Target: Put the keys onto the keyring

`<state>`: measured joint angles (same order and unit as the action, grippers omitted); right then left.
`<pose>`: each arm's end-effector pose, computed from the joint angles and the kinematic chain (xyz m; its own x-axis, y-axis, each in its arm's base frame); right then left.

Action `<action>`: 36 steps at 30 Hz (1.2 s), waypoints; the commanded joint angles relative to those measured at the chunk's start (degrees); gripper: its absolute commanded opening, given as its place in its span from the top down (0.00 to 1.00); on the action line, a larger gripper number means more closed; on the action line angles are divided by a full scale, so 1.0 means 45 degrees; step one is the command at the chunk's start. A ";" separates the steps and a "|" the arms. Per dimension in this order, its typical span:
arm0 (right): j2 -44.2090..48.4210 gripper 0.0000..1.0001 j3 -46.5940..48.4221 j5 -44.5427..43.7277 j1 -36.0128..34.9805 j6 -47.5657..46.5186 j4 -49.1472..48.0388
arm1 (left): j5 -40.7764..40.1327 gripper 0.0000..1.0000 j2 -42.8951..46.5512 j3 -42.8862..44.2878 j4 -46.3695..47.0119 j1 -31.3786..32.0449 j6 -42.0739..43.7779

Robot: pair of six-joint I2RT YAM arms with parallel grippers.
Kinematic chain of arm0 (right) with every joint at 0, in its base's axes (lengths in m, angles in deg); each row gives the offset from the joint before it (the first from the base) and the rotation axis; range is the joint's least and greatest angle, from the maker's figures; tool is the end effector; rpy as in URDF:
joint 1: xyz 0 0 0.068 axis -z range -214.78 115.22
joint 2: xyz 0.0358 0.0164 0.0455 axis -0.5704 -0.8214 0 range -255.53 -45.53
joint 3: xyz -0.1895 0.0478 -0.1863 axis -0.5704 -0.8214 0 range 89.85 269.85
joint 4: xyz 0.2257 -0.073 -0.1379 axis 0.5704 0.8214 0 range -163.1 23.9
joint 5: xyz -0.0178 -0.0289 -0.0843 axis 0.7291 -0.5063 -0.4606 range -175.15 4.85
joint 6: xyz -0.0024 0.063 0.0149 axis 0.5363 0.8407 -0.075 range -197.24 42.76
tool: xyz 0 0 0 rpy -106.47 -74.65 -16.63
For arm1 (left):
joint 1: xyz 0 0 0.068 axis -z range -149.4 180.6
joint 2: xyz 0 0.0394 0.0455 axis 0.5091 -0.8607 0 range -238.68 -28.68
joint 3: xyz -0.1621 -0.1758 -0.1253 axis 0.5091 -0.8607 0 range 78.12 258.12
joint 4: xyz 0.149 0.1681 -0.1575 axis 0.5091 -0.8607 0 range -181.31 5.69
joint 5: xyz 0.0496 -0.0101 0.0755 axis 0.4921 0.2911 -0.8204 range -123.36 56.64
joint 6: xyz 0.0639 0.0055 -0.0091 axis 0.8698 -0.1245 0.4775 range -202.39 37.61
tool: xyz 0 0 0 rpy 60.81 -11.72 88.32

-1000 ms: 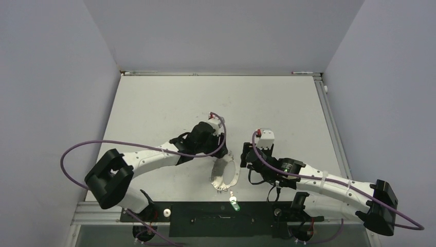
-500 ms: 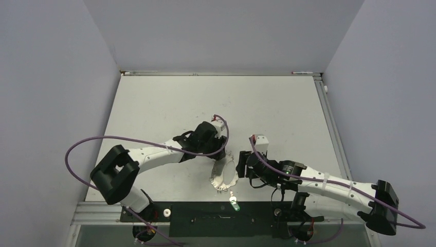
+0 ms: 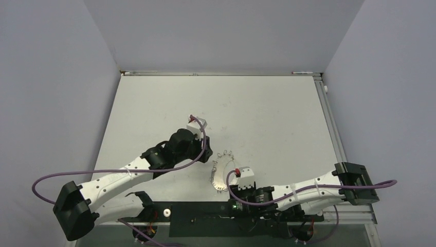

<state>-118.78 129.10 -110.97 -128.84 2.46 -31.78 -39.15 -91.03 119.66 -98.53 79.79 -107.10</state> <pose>0.0062 0.2241 0.1529 -0.8789 -0.1270 -0.4598 -0.2294 0.9577 0.1740 0.1763 -0.1963 0.2376 -0.6329 0.0967 -0.7681 0.4782 0.8291 -0.2896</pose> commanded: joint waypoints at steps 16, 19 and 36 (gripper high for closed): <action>0.2363 0.64 -0.3849 -0.1048 -0.0504 0.5331 -0.4287 | -0.2975 0.47 0.1622 -0.0422 -0.3614 0.4357 -0.3498; 0.2387 0.74 -0.4139 -0.0953 -0.0504 0.5323 -0.4770 | -0.2937 0.47 0.1597 -0.0592 -0.3970 0.5182 -0.4253; 0.4819 0.95 -0.3764 -0.4585 -0.0455 0.3849 -0.2441 | -0.2707 0.54 0.2252 -0.2618 -0.1050 0.6576 -0.4996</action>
<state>-100.99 109.23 -121.29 -130.83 20.71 -51.45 -50.97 -82.00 109.41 -109.72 108.91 -128.57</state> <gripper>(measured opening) 0.057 0.472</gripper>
